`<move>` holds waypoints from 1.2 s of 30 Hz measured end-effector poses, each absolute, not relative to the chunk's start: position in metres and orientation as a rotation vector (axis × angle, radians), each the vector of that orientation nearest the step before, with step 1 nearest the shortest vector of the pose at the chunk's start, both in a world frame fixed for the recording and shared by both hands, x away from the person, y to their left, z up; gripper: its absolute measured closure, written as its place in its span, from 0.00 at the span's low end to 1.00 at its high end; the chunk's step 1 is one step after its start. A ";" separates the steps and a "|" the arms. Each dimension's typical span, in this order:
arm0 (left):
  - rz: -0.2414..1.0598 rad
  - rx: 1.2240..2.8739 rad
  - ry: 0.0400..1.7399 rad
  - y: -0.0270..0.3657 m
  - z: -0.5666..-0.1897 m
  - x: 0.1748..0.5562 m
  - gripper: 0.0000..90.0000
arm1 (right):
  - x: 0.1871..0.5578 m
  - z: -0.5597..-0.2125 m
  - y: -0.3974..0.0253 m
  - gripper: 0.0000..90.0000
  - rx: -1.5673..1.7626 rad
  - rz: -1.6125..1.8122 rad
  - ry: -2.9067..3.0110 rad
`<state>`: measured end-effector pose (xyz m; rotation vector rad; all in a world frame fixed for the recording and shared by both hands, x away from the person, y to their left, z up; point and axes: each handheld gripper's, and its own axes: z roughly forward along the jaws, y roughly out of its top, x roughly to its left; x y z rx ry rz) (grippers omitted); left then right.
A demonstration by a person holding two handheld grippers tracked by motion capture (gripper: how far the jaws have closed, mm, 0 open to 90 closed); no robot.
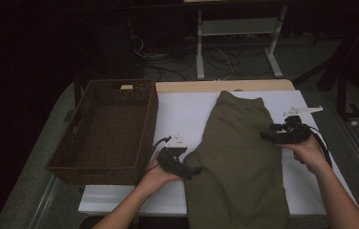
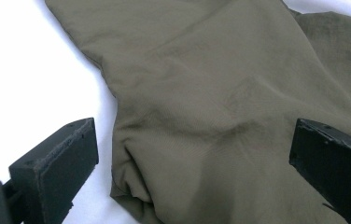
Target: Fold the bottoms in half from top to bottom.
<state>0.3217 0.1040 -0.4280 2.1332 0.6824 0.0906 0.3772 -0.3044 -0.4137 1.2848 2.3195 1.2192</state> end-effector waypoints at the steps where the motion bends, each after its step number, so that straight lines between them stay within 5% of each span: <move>1: 0.089 2.132 0.682 0.104 -0.428 0.322 0.01 | 0.379 -0.414 -0.304 0.38 1.288 1.216 2.319; 36: 0.081 2.101 0.735 0.107 -0.429 0.326 0.01 | 0.442 -0.412 -0.318 0.40 1.434 1.197 2.142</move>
